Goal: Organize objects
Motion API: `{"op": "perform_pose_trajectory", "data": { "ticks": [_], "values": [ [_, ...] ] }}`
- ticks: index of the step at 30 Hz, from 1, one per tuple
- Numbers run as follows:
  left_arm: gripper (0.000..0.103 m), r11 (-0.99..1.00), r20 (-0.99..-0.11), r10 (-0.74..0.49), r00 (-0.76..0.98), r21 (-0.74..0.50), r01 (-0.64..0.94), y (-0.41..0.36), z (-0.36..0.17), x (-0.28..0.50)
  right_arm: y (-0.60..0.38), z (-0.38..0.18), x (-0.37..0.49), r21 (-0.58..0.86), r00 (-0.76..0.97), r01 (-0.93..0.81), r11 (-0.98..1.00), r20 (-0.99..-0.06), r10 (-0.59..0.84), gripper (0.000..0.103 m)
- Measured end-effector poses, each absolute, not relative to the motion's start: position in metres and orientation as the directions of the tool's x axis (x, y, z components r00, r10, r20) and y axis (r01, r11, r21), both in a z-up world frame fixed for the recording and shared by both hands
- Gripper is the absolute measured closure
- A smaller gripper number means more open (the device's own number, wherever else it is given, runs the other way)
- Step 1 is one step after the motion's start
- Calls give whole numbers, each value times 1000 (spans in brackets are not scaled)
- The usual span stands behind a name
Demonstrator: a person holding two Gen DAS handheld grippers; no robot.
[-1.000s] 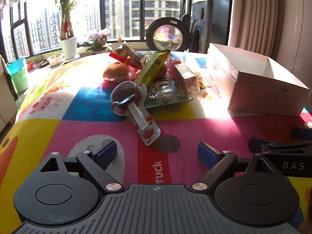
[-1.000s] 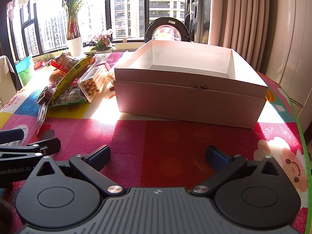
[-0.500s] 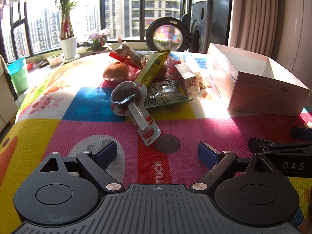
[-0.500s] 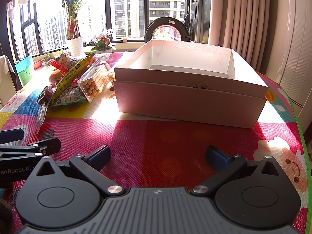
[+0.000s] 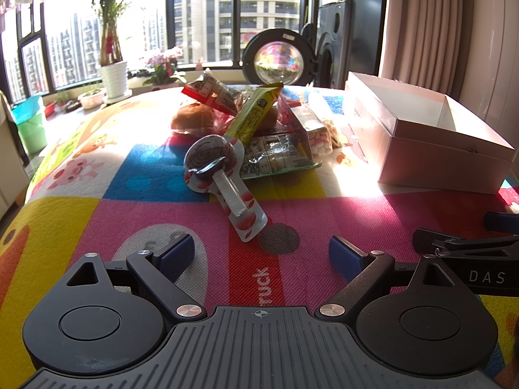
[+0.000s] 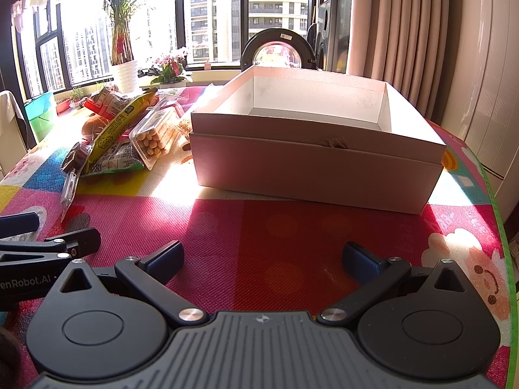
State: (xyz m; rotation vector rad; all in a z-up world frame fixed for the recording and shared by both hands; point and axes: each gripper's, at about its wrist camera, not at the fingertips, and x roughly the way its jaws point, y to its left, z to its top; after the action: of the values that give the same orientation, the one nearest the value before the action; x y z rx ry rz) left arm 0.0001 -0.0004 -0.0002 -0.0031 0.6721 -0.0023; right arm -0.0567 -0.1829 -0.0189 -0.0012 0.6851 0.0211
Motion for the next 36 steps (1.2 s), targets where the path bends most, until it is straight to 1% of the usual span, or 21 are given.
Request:
{"op": "perform_pose_trajectory", "data": {
  "ticks": [26, 31, 36],
  "values": [
    [8, 1000, -622, 0, 783, 2, 1, 1, 0, -2, -183, -19, -57, 4, 772, -36, 999, -635, 30, 0],
    [8, 1000, -622, -2, 783, -1, 2, 0, 2, -4, -185, -17, -56, 0, 763, -56, 998, -645, 43, 0],
    [8, 1000, -622, 0, 783, 1, 2, 0, 2, -5, -185, -14, -51, -6, 736, -70, 998, -675, 47, 0]
  ]
}}
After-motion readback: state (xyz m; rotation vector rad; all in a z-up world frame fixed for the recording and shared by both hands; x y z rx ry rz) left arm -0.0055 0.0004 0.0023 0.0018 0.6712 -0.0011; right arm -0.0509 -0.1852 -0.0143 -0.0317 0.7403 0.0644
